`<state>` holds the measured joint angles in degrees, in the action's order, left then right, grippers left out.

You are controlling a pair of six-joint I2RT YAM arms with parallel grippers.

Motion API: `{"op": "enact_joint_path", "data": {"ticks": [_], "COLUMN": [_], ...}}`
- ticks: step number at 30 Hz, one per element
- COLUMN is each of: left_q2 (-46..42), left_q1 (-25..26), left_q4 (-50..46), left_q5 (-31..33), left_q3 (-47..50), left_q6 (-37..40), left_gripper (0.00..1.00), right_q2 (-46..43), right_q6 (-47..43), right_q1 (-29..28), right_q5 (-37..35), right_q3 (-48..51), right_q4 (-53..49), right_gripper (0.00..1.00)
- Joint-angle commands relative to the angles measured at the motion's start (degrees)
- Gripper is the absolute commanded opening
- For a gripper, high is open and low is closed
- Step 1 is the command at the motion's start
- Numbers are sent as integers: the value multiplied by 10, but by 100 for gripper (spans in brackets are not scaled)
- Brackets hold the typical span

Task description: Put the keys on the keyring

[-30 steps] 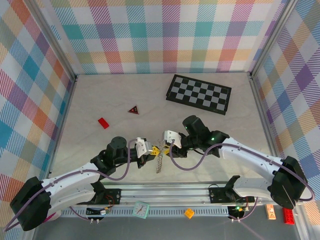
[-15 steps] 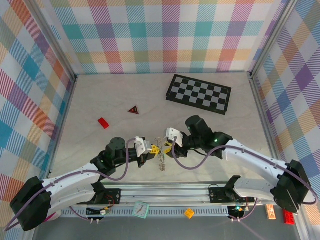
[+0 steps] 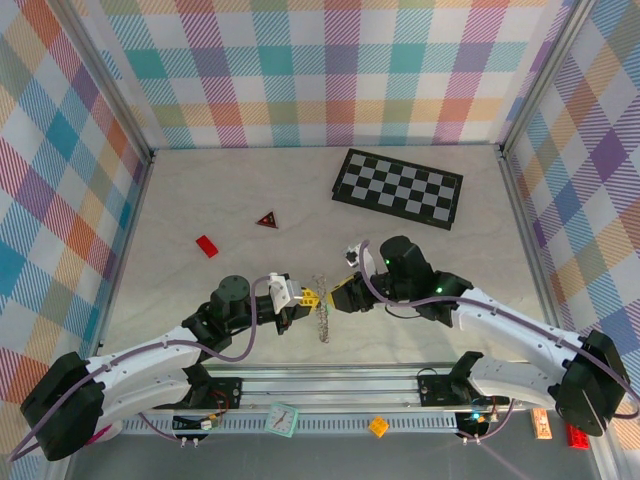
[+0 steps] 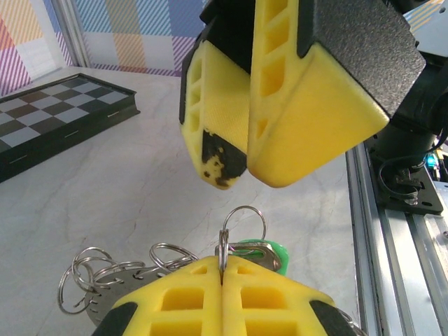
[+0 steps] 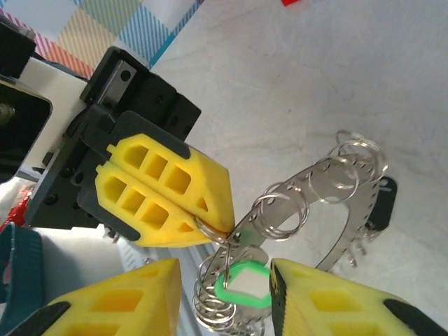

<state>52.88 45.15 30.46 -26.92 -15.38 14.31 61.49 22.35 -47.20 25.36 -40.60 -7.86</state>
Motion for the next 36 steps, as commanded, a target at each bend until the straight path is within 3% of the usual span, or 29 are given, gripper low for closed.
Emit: {"op": "enact_joint_path", "data": {"ticks": [1,14,24,36], "left_q2": [-2,-7,-18,-16], "left_q1": [6,6,6,6], "left_q4": [43,38,33,46], "left_q5": [-3,-3,-5,-21], "left_q3": [4,5,7,9], "left_q6": [-6,-6,-2,-2], "left_gripper": [0,0,0,0], "right_q2": [10,36,39,102], "right_q6": [35,16,3,-30], "right_q1": [3,3,4,25], "right_q5": [44,47,51,91], "right_q3": [-16,-39,-37,-44], "right_q4": [-7,-31,-32,-47], "right_gripper": [36,24,6,0]}}
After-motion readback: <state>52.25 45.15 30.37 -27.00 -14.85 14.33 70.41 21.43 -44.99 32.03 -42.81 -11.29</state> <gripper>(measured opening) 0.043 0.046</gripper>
